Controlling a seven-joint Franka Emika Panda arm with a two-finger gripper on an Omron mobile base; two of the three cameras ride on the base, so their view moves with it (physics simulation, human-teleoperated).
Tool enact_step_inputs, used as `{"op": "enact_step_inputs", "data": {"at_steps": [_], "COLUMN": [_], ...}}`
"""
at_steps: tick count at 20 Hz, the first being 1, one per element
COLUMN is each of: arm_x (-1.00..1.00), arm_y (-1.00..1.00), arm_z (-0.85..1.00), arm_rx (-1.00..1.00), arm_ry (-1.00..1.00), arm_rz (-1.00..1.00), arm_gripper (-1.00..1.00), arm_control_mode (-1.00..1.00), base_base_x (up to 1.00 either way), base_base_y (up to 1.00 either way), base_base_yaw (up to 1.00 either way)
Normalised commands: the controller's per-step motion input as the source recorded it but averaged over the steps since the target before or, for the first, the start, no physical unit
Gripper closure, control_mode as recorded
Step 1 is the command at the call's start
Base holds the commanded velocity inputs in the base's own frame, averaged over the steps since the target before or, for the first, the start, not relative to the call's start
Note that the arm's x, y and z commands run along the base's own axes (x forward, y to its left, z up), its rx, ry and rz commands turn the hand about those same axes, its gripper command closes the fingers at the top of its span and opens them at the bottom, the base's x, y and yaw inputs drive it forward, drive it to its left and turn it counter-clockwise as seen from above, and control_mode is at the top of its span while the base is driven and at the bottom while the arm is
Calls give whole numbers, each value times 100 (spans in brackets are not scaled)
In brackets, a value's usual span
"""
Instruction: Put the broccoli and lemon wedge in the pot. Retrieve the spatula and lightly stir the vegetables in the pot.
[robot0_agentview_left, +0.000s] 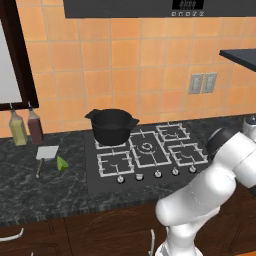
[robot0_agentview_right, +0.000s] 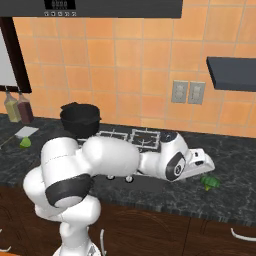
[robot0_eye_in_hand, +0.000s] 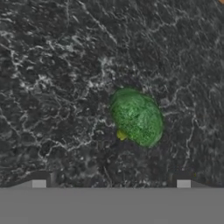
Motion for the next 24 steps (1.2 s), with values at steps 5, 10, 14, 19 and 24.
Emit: {"op": "enact_step_inputs", "data": {"at_steps": [5, 10, 14, 19, 24], "arm_x": [19, 28, 38, 20, 0], "arm_y": [-39, -35, -34, -49, -40], "arm_z": [-18, -10, -9, -7, -9], "arm_rx": [0, 0, 0, 0, 0], "arm_ry": [0, 0, 5, 4, 0], "arm_rz": [14, 7, 0, 0, 0], "arm_gripper": [-100, -100, -100, -100, -100], "arm_control_mode": [-100, -100, -100, -100, -100], "base_base_x": [0, 0, 0, 0, 0], "base_base_y": [0, 0, 0, 0, 0], "base_base_yaw": [0, 0, 0, 0, 0]}}
